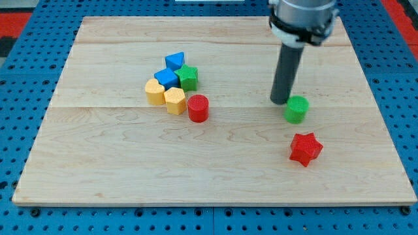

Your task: Push yellow hexagon diagonally below red circle

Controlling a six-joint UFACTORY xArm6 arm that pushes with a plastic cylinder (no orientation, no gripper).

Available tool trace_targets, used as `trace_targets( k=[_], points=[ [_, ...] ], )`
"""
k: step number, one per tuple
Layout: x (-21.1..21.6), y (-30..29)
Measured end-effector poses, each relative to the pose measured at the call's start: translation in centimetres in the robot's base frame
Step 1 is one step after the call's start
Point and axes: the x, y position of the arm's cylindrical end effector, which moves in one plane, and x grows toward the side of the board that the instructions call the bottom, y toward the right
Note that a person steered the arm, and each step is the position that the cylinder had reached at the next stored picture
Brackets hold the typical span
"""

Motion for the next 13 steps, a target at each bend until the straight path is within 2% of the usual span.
trace_targets(
  k=[1, 3, 4, 5, 7, 9, 10, 11, 12, 13],
  points=[
    [3.2, 1.9],
    [-5.7, -4.7],
    [-6.0, -11.8],
    [-3.8, -14.8],
    [-4.5, -22.4],
    [-1.4, -24.4],
    [-0.3, -21.1],
    [2.7, -14.5],
    [5.6, -14.6],
    [3.7, -19.7]
  ],
)
